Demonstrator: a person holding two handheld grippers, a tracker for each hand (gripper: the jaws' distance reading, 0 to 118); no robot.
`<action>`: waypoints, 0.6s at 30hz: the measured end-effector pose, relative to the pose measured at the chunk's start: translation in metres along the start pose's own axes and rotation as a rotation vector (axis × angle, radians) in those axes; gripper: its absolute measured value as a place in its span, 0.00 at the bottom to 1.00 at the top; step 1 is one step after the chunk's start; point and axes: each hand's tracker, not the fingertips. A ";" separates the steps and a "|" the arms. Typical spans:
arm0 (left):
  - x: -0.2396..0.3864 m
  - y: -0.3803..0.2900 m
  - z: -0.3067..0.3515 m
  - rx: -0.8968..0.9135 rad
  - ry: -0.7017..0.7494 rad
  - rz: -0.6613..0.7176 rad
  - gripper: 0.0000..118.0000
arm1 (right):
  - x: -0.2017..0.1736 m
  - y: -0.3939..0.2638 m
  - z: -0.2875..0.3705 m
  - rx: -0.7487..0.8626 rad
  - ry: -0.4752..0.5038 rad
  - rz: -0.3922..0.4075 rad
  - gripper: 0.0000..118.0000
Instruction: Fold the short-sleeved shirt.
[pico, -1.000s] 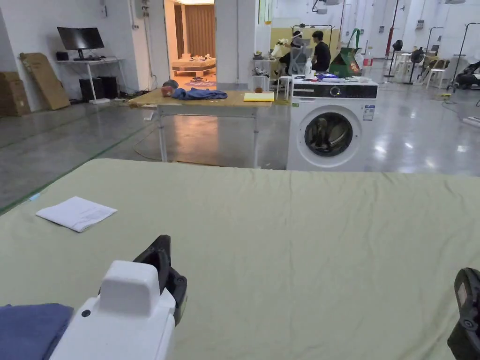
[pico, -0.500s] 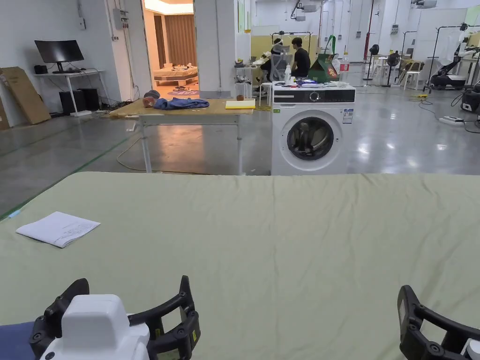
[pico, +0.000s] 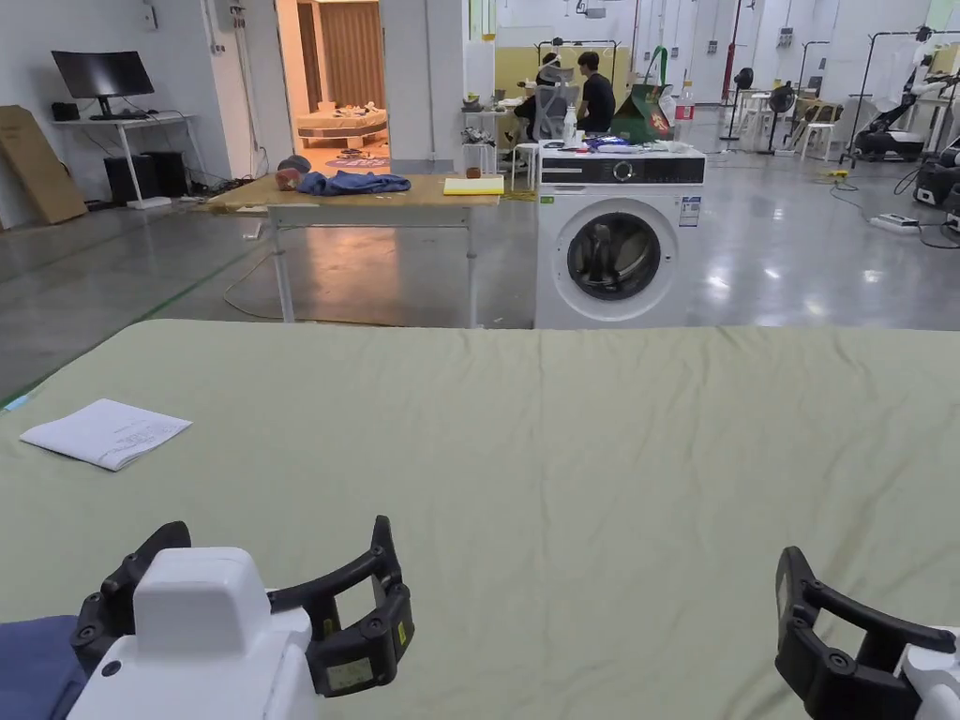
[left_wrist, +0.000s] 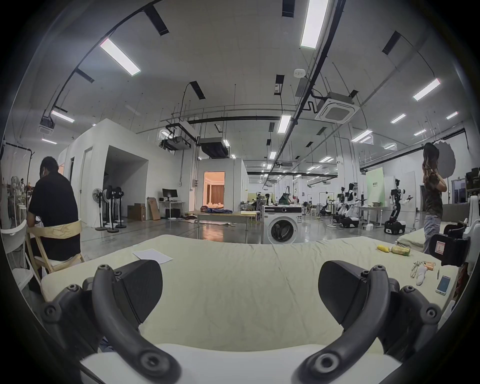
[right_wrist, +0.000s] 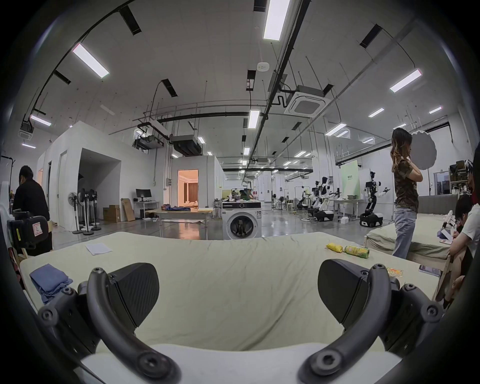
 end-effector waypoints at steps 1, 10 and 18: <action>0.001 -0.001 -0.002 -0.001 0.001 0.002 0.91 | 0.000 0.000 0.000 -0.002 -0.001 0.004 1.00; 0.007 -0.003 -0.005 -0.012 -0.008 -0.022 0.91 | -0.001 0.002 -0.006 -0.030 -0.006 0.011 1.00; 0.010 -0.006 -0.011 -0.047 0.016 -0.021 0.91 | -0.002 0.001 -0.010 -0.049 -0.009 0.021 1.00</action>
